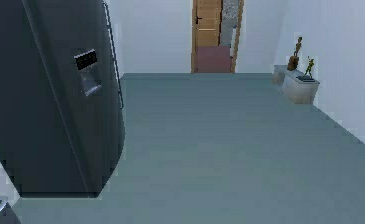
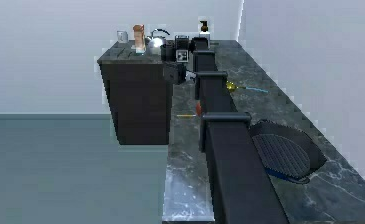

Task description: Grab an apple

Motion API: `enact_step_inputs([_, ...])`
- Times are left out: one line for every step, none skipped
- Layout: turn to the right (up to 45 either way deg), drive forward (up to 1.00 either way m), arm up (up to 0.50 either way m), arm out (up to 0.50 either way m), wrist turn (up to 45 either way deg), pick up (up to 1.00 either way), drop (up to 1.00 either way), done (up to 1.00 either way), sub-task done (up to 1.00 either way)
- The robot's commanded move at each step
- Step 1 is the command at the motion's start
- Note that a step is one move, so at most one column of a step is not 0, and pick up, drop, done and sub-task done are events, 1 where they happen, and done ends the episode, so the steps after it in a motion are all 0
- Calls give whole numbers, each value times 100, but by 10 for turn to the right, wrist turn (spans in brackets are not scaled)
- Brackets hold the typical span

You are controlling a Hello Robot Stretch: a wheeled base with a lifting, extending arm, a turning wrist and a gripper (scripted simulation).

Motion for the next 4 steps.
enact_step_inputs([0, 0, -12, 0, 0, 0, 0, 0, 0])
enact_step_inputs([0, 0, 0, 0, 0, 100, 0, 0, 0])
enact_step_inputs([0, 0, 10, 0, 0, 0, 0, 0, 0])
enact_step_inputs([0, 0, 0, 0, 0, 0, 0, 100, 0])
